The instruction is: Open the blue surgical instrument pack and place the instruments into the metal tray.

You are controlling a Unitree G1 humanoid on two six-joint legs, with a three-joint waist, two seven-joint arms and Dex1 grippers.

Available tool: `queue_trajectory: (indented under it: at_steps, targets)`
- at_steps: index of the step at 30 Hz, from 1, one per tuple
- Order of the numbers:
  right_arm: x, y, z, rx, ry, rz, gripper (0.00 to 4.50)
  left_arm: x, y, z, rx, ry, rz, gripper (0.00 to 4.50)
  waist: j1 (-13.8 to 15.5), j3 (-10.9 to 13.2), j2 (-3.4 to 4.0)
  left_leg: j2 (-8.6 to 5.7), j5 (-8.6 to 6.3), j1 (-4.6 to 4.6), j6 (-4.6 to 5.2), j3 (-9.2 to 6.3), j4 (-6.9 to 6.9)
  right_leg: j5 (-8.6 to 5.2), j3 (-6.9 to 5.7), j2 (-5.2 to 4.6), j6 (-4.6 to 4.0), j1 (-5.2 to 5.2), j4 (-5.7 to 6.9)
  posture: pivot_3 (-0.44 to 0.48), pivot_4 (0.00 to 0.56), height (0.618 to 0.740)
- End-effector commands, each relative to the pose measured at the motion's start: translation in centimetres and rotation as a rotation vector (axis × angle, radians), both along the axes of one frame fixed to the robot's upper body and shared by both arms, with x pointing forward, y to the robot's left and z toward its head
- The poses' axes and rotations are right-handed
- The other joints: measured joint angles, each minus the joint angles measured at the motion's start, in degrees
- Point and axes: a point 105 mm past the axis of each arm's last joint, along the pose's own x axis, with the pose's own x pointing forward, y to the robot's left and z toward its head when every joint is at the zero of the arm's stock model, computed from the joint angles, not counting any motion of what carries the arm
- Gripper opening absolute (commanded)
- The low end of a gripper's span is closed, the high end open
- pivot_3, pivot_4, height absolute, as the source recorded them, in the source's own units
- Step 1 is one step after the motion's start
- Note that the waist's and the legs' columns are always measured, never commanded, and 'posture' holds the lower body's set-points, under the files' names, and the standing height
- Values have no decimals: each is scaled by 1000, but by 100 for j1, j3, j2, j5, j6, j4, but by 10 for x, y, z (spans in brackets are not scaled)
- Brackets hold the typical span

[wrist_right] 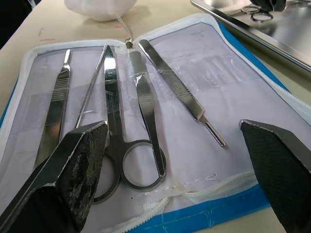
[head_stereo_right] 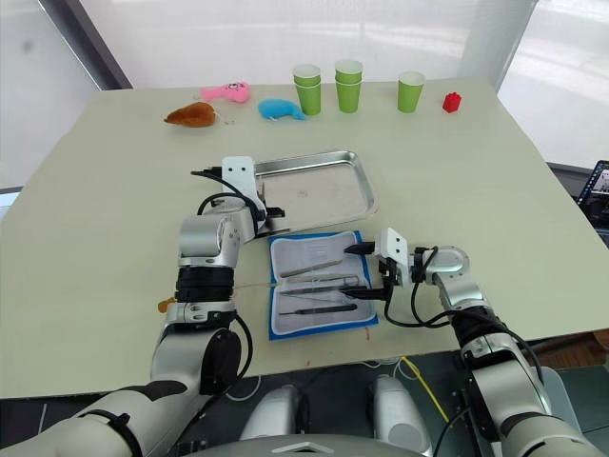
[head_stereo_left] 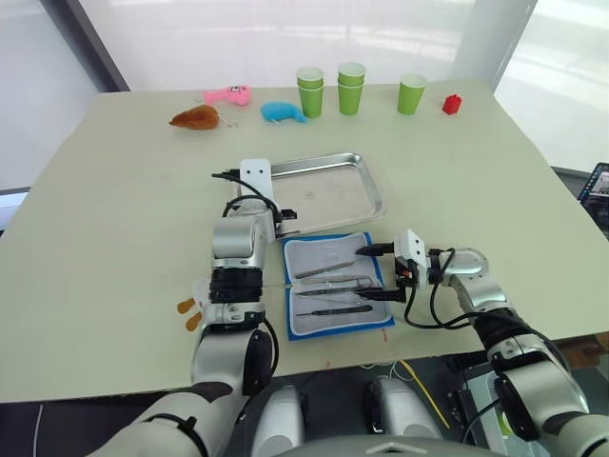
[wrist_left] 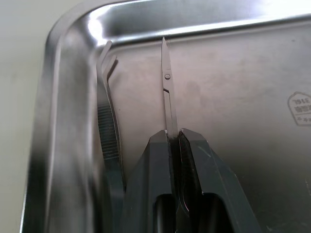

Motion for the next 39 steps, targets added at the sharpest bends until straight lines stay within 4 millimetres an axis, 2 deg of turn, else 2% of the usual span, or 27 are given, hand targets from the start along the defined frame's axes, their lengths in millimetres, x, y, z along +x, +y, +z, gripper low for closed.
queue_trajectory:
  at_steps: [1,7,8,9,10,12,13,16,17,22,31,39]
  targets:
    - [-23,3,-46,-115,162,38,4500,4,1,14,2,-52,29,28,-3,0,0,0,0,0,0,0,-1,0,0,0,0,0,0,0,150,740]
    - [-23,3,-47,-115,158,36,4500,1,2,11,-20,-29,51,28,-15,0,0,-1,4,5,-8,2,-13,0,1,0,0,0,-1,0,150,740]
    - [-23,4,-46,-115,157,37,4500,1,2,12,-20,-33,53,816,-19,0,0,-1,4,6,-9,2,-14,0,1,0,0,0,-1,0,150,740]
    - [-23,4,-46,-115,157,37,4500,1,3,13,-19,-36,54,1049,-22,0,0,-1,4,6,-10,2,-14,0,0,0,0,0,-1,0,150,740]
    - [-22,3,-46,-116,156,36,4500,1,3,14,-11,-42,62,1471,-24,-1,-1,-1,5,5,-11,2,-14,0,-1,0,0,0,-1,0,150,740]
    - [-22,3,-46,-116,155,36,4500,2,5,17,21,-44,63,2395,-26,-1,-1,-1,6,5,-13,2,-15,0,-2,0,0,0,-1,0,150,740]
    - [-22,3,-46,-116,155,36,4500,2,4,19,25,-48,55,2999,-29,-1,-1,-1,6,6,-15,2,-16,0,-2,0,0,0,-1,0,150,740]
    - [-22,3,-46,-117,154,36,4500,2,-1,31,13,-80,35,4235,-40,0,-1,-2,6,5,-17,2,-16,0,-3,0,0,0,-2,0,150,740]
    - [-22,3,-46,-117,154,36,4500,2,-3,34,6,-89,28,4407,-44,0,-1,-1,6,5,-18,2,-16,0,-3,0,0,0,-2,0,150,740]
    - [-22,2,-46,-118,152,34,4500,5,-13,46,-14,-135,-20,4407,-47,0,-2,-2,10,3,-28,3,-19,0,-8,0,0,0,-3,0,150,740]
    - [-21,-1,-46,-117,150,22,4500,5,-23,56,-78,-204,-153,4407,-48,1,-3,-2,18,1,-49,7,-25,0,-16,0,1,-1,-6,0,150,740]
    - [-21,0,-46,-111,149,19,4500,-9,-31,79,-148,-354,-489,4407,-53,2,-2,-2,27,2,-67,6,-30,0,-18,0,1,-1,-6,0,150,740]
